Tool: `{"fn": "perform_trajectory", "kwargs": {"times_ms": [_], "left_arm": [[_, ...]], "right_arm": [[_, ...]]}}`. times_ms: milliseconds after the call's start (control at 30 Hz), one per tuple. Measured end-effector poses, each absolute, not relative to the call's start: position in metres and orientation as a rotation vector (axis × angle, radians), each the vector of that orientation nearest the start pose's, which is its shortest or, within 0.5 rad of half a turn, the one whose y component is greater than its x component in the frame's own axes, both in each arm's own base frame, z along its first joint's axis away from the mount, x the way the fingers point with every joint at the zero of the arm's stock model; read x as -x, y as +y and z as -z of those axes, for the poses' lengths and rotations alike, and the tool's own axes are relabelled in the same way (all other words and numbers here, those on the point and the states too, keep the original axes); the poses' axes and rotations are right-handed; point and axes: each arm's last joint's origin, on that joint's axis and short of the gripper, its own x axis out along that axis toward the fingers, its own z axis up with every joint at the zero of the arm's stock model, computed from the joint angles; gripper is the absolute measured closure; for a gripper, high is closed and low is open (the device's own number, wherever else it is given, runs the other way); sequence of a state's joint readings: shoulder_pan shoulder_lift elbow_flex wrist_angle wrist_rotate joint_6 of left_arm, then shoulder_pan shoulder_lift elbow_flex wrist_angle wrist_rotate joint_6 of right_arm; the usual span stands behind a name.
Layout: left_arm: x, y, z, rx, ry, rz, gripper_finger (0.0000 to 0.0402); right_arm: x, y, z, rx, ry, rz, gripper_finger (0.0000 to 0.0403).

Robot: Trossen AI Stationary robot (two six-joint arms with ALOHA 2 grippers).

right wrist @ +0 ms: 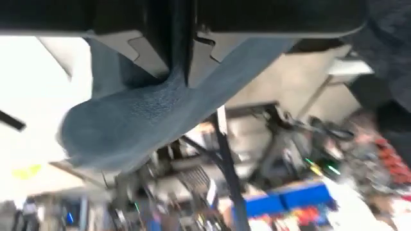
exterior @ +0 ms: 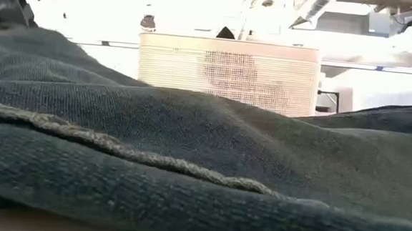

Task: Fold laundry
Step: Remove the dark blue jeans from the white bin

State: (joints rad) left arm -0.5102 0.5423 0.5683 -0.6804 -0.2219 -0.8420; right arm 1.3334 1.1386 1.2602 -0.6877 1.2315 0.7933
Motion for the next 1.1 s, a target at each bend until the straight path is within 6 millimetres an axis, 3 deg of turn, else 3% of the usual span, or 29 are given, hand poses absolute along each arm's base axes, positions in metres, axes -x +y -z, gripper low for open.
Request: {"fn": "perform_trajectory", "kwargs": {"times_ms": [133,300,433,633,900,1100], "left_arm": [[-0.101,-0.051,-0.259,0.593,0.678,0.061,0.0399],[-0.099,-0.052,-0.258,0.637,0.731,0.091,0.0399],[-0.098,-0.051,-0.256,0.648,0.754,0.076,0.0399],[-0.098,-0.051,-0.255,0.649,0.758,0.077,0.0399],[-0.095,-0.05,-0.251,0.633,0.805,0.041,0.0399],[-0.094,-0.049,-0.25,0.625,0.812,0.033,0.0399]], "right_arm": [[-0.105,0.176,-0.377,-0.278,0.401,0.01,0.0307],[-0.121,0.15,-0.359,-0.289,0.652,0.138,0.0272],[-0.132,0.14,-0.347,-0.233,0.771,0.23,0.0253],[-0.154,0.136,-0.335,-0.187,0.919,0.243,0.0241],[-0.169,0.147,-0.316,-0.402,1.315,0.114,0.0244],[-0.172,0.15,-0.312,-0.478,1.41,0.098,0.0245]]}}
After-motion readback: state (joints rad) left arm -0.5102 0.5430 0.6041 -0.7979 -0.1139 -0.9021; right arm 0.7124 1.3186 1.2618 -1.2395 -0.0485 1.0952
